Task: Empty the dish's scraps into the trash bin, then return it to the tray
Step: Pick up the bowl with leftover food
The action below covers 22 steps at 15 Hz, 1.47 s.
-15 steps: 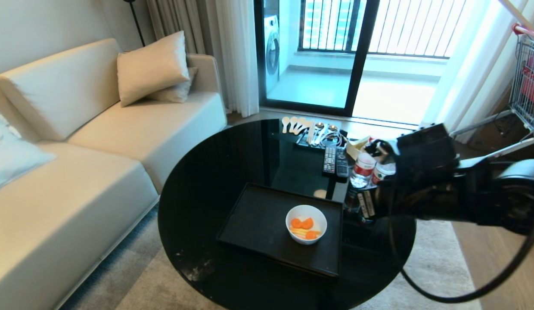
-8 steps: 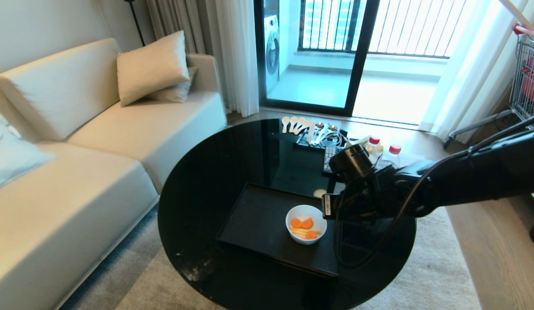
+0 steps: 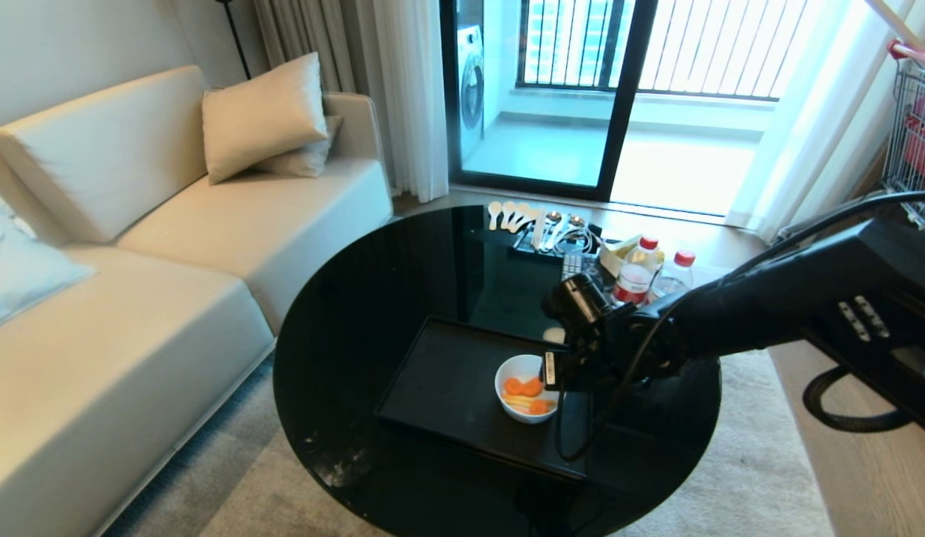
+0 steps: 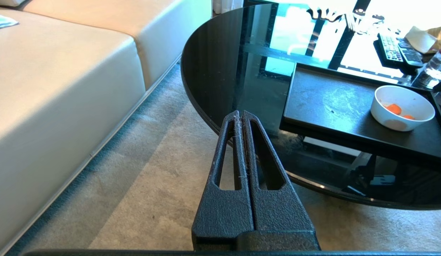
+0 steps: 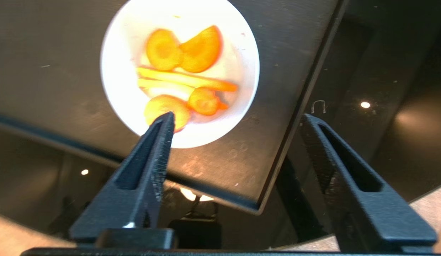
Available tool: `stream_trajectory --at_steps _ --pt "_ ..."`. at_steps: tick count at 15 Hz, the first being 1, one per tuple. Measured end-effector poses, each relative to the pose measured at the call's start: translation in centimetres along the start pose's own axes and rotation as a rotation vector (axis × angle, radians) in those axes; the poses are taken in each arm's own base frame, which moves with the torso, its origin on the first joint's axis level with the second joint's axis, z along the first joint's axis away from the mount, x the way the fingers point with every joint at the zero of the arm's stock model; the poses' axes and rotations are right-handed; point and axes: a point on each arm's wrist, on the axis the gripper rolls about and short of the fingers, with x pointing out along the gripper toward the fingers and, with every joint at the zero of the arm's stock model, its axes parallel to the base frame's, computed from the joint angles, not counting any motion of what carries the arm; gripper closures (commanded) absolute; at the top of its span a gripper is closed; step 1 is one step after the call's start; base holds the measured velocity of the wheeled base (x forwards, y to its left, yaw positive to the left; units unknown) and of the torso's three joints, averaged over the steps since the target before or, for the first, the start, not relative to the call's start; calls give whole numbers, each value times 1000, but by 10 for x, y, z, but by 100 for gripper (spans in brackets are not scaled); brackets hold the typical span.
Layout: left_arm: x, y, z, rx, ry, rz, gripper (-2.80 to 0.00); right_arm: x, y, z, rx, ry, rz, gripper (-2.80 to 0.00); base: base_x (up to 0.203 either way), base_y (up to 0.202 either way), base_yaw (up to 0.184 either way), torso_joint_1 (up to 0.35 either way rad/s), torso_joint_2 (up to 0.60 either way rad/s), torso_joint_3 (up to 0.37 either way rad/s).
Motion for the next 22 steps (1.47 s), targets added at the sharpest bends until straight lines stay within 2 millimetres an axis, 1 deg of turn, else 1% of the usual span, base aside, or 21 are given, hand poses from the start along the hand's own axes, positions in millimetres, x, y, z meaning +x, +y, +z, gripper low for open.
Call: stream_trajectory --at_steps 2,4,9,13,17,22 --pt "0 0 0 0 0 0 0 13 1 -7 -14 2 -65 -280 0 0 0 0 0 0" --pt "0 0 0 0 0 0 0 24 4 -12 -24 11 -80 -280 0 0 0 0 0 0" --pt "0 0 0 0 0 0 0 43 14 -7 -22 -3 -75 -280 0 0 0 0 0 0" --pt "0 0 0 0 0 0 0 59 16 -12 -28 2 -108 -280 0 0 0 0 0 0" --pt "0 0 0 0 0 0 0 67 13 -15 -29 10 -134 -280 0 0 0 0 0 0" --pt "0 0 0 0 0 0 0 73 10 -6 -5 -9 -133 -280 0 0 0 0 0 0"
